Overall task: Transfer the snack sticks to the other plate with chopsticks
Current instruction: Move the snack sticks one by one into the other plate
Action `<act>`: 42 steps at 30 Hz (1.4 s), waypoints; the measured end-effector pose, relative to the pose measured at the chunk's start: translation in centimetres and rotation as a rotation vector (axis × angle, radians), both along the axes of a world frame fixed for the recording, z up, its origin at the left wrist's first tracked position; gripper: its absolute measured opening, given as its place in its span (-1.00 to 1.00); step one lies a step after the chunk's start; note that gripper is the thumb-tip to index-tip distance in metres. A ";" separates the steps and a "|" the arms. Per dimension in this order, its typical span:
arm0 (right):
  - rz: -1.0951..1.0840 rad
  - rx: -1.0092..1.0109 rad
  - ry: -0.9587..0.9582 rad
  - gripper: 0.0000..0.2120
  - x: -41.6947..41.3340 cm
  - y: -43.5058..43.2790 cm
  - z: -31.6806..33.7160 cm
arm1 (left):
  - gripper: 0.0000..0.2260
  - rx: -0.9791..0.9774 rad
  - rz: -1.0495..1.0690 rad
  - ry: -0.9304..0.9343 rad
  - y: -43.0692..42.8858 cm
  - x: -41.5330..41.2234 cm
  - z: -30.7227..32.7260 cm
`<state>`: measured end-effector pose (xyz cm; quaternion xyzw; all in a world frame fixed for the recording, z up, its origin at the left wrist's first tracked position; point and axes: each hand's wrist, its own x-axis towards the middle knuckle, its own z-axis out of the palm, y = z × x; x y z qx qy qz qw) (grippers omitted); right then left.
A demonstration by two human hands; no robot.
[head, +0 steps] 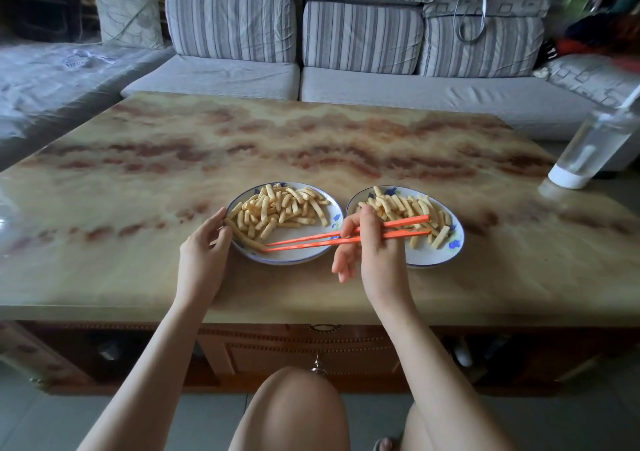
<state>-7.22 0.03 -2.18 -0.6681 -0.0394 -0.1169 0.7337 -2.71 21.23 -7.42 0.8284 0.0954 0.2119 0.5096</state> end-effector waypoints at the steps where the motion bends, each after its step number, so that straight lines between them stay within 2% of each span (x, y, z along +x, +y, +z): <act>1: -0.016 0.007 -0.001 -0.57 -0.1 -0.2 0.0 | -0.66 0.002 0.000 0.000 0.0 0.0 0.0; 9: -0.190 0.062 -0.090 -0.55 -0.9 -2.2 1.2 | -0.66 -0.019 -0.001 0.010 -0.1 -0.1 0.1; 17: -0.594 0.134 -0.193 -0.61 -0.7 -5.8 1.6 | -0.66 -0.015 -0.007 0.004 -0.1 -0.1 0.0; 21: -0.700 0.086 -0.235 -0.62 -0.6 -6.9 1.4 | -0.66 -0.014 -0.011 0.002 0.0 -0.2 0.0; 31: -0.759 -0.011 -0.178 -0.59 -1.0 -7.8 0.8 | -0.66 -0.009 -0.006 0.002 -0.1 -0.1 0.1; 36: -0.769 -0.021 -0.150 -0.63 -1.4 -8.2 1.0 | -0.66 0.008 -0.007 -0.005 0.0 0.1 -0.1; 42: -0.749 -0.022 -0.204 -0.66 -1.7 -8.2 1.3 | -0.66 -0.008 -0.007 -0.002 -0.1 -0.1 -0.1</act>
